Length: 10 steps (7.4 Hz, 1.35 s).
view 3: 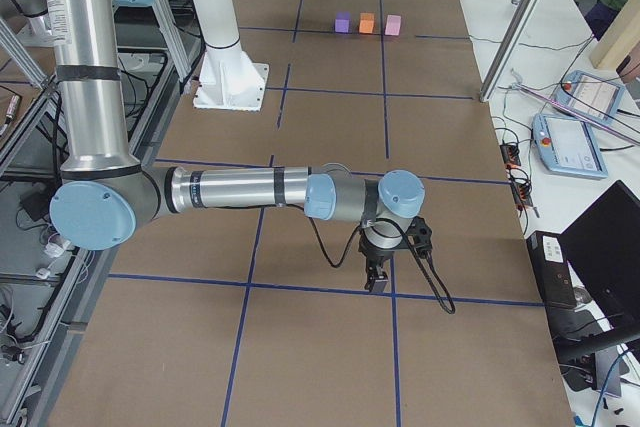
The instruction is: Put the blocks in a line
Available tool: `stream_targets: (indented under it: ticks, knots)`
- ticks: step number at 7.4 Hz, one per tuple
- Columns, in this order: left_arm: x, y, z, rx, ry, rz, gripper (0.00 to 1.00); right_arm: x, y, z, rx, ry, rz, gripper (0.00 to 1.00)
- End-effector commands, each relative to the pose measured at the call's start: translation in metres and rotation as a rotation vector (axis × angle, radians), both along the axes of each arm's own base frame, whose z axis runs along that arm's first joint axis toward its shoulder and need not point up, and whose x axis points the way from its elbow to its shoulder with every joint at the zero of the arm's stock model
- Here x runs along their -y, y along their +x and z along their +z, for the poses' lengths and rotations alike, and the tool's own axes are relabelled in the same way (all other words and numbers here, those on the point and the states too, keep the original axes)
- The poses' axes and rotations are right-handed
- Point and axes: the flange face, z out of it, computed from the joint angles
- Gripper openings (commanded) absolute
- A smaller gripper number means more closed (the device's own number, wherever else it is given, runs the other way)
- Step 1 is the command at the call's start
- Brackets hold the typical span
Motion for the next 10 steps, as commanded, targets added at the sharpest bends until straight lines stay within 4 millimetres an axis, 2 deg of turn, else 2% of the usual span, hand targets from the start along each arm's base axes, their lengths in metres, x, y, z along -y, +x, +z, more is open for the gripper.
stream_targets:
  ticks: [1,2,3,6,7,10]
  knots:
    - [-0.007,-0.029,0.003,0.013,0.014,-0.006,1.0,0.0,0.0,0.0,0.0,0.0,0.0,1.0]
    - [-0.013,-0.038,-0.002,0.016,0.023,-0.027,1.0,0.0,0.0,0.0,0.0,0.0,0.0,1.0]
    - [-0.013,-0.037,0.012,0.016,-0.004,-0.024,1.0,0.001,0.0,-0.001,0.0,0.002,0.0,1.0]
    - [-0.017,-0.038,0.021,0.013,-0.054,-0.025,1.0,0.001,0.0,-0.001,0.0,0.002,0.0,1.0]
    - [-0.017,-0.038,0.015,0.01,-0.102,-0.026,1.0,0.0,0.0,0.0,0.0,0.0,0.0,1.0]
    - [-0.014,-0.039,0.015,0.015,-0.115,-0.022,1.0,0.0,0.0,0.0,0.0,0.0,0.0,1.0]
